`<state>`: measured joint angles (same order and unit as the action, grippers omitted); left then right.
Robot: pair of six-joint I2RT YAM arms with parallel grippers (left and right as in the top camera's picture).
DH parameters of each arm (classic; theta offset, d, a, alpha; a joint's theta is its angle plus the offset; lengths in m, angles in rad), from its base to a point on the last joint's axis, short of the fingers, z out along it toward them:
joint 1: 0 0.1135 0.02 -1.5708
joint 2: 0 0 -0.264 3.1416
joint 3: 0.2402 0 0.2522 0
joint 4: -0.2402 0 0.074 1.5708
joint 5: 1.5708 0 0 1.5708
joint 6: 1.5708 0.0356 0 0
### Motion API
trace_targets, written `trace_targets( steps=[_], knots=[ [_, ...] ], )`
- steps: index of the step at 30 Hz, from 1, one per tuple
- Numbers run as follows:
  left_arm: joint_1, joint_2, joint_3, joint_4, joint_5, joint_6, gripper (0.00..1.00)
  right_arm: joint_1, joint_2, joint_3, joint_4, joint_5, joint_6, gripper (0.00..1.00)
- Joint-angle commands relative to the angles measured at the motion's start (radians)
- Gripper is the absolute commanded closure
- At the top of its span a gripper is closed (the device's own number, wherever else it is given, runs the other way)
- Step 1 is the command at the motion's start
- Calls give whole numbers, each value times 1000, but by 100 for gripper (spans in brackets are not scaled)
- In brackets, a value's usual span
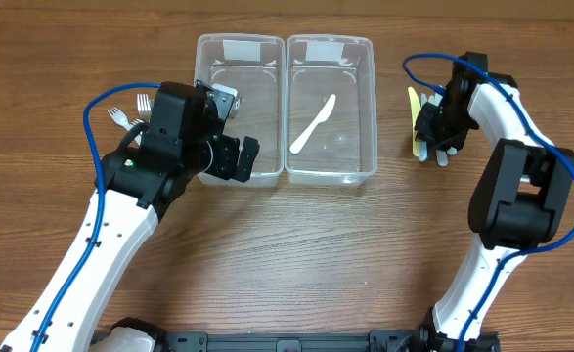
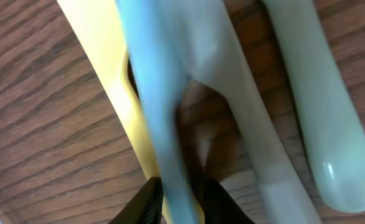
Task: Pack container
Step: 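Grasp the light blue plastic knife with the right gripper, then place the light blue knife into the right container and release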
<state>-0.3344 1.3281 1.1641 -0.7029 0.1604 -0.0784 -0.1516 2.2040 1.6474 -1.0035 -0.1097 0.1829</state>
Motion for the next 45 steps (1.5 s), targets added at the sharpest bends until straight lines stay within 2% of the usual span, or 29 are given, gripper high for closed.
trace_targets(
  steps=[1, 4, 8, 11, 16, 21, 30, 33, 40, 41, 42, 43, 44, 45],
  knots=[
    [-8, 11, 28, 4, 13, -14, 0, -7, 85, -25, -16, 53, 0, 76],
    [-8, 11, 28, 4, 12, -14, 0, -7, 85, -25, -25, 52, 0, 81],
    [-8, 11, 28, 4, 12, -14, 0, -6, 85, -25, -39, 52, 0, 93],
    [-8, 11, 28, 4, 12, -14, 0, -7, 81, -23, -52, 53, 0, 96],
    [-8, 11, 28, 4, 12, -14, 0, -5, 11, -22, -58, 52, 0, 96],
    [-8, 11, 28, 4, 12, -14, 0, 31, -148, -22, -73, 16, -1, 96],
    [-8, 11, 28, 4, 12, -14, 0, 251, -451, -21, 21, -8, -7, 96],
    [-8, 11, 28, 4, 13, -14, 0, 318, -450, -24, 53, -5, -7, 96],
    [-8, 11, 28, 4, 13, -15, 0, 382, -311, -25, 89, -5, -3, 96],
    [-8, 11, 28, 4, 13, -15, 0, 382, -303, -25, 95, -5, -3, 91],
    [-8, 11, 28, 4, 13, -14, 0, 382, -296, -25, 100, -5, -4, 72],
    [-8, 11, 28, 4, 13, -15, 0, 382, -296, -25, 102, -6, -5, 43],
    [-8, 11, 28, 4, 14, -15, 0, 382, -296, -25, 105, -7, -19, 37],
    [-8, 11, 28, 4, 15, -15, 0, 382, -297, -23, 105, -12, -40, 37]
  ],
)
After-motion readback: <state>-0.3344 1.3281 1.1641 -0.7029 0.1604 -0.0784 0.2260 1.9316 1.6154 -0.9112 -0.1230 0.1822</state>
